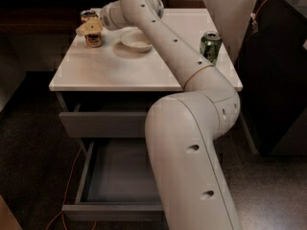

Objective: Place orange can into middle drawer

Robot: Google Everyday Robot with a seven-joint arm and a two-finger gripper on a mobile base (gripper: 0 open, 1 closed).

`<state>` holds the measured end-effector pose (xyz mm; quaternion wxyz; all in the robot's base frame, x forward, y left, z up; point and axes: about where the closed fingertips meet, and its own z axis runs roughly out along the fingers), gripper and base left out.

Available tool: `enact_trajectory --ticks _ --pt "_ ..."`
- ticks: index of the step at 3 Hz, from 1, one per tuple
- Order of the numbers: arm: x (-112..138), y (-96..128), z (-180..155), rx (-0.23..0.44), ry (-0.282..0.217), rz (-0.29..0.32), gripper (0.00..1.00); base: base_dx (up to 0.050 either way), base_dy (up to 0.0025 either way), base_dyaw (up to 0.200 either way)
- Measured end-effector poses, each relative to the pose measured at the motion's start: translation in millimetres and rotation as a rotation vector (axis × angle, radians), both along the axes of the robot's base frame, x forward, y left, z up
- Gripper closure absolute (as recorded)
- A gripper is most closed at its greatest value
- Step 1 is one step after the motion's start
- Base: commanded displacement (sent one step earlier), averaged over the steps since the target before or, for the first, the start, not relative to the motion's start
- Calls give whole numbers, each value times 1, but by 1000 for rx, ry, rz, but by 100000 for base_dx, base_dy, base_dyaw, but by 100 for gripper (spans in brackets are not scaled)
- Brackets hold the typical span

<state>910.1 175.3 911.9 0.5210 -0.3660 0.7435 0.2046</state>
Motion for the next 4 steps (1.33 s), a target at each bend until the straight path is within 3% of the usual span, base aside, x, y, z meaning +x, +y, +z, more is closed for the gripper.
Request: enact_trajectory --ticks 1,3,4 --pt "4 10 0 15 -2 14 18 0 0 0" --pt "1 9 17 37 -23 22 64 0 0 0" --pt "-22 2 49 45 -74 52 94 0 0 0"
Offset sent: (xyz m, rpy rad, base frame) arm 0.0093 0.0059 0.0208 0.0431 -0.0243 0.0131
